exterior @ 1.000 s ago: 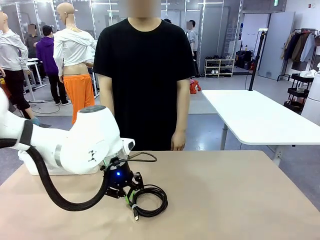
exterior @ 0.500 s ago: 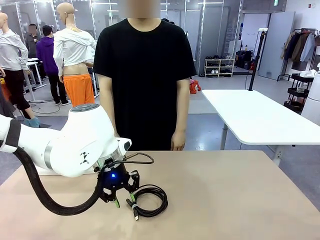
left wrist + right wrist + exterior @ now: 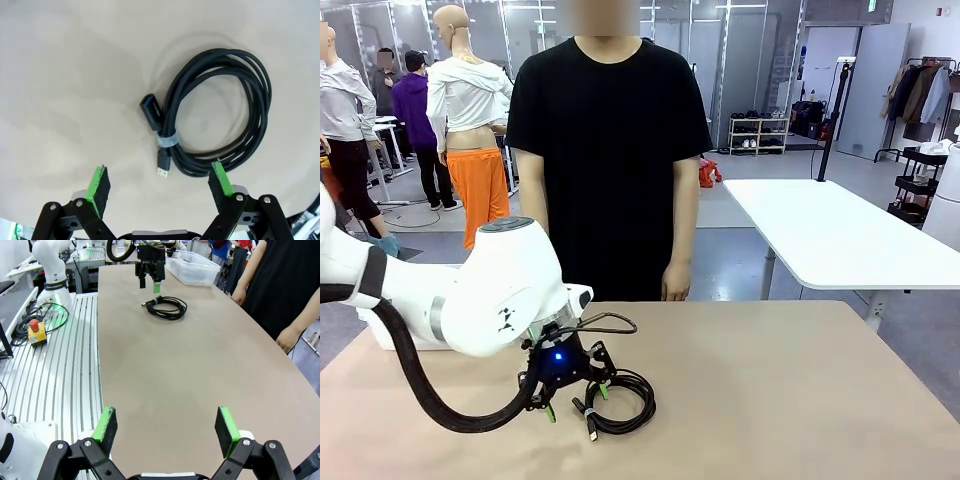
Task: Organize and store the cables.
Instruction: Place the USB Extension Cable into the Organizing box.
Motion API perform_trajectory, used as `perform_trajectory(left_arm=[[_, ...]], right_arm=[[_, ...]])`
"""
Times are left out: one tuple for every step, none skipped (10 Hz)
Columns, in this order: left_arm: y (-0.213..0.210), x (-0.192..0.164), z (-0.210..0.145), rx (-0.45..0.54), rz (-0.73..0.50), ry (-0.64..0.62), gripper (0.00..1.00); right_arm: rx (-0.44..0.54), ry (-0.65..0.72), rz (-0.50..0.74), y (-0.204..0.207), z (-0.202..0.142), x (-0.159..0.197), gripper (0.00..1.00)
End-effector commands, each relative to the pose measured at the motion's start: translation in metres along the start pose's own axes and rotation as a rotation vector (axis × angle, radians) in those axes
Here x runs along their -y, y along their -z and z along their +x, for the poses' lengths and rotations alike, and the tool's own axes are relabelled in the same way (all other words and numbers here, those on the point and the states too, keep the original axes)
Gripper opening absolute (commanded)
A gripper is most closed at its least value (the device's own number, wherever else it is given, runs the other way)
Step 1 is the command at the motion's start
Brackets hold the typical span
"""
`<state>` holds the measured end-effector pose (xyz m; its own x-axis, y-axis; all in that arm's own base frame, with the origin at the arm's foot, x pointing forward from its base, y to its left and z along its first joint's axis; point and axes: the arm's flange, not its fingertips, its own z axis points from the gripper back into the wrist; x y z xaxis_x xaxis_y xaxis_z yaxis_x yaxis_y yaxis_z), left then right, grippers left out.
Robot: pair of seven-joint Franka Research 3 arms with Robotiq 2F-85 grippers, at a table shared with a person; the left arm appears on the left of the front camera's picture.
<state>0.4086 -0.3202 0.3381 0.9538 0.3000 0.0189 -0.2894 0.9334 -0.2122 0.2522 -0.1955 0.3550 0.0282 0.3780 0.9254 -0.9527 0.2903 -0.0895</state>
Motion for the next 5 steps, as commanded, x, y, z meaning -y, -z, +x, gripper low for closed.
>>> perform_trajectory(left_arm=[[0.009,0.017,0.009,0.01,0.023,-0.02,1.0],[0.014,0.02,0.011,0.007,0.045,-0.025,1.0],[0.02,0.023,0.01,-0.016,0.062,-0.021,1.0],[0.025,0.025,0.011,-0.002,0.078,-0.015,1.0],[0.028,0.027,0.011,0.013,0.095,-0.008,0.66]], right_arm=[[0.004,0.004,-0.005,-0.001,0.001,0.001,1.0],[0.004,0.004,-0.005,-0.001,0.001,0.001,1.0],[0.004,0.004,-0.005,-0.001,0.001,0.001,1.0],[0.004,0.004,-0.005,-0.001,0.001,0.001,1.0],[0.004,0.004,-0.005,-0.001,0.001,0.001,1.0]])
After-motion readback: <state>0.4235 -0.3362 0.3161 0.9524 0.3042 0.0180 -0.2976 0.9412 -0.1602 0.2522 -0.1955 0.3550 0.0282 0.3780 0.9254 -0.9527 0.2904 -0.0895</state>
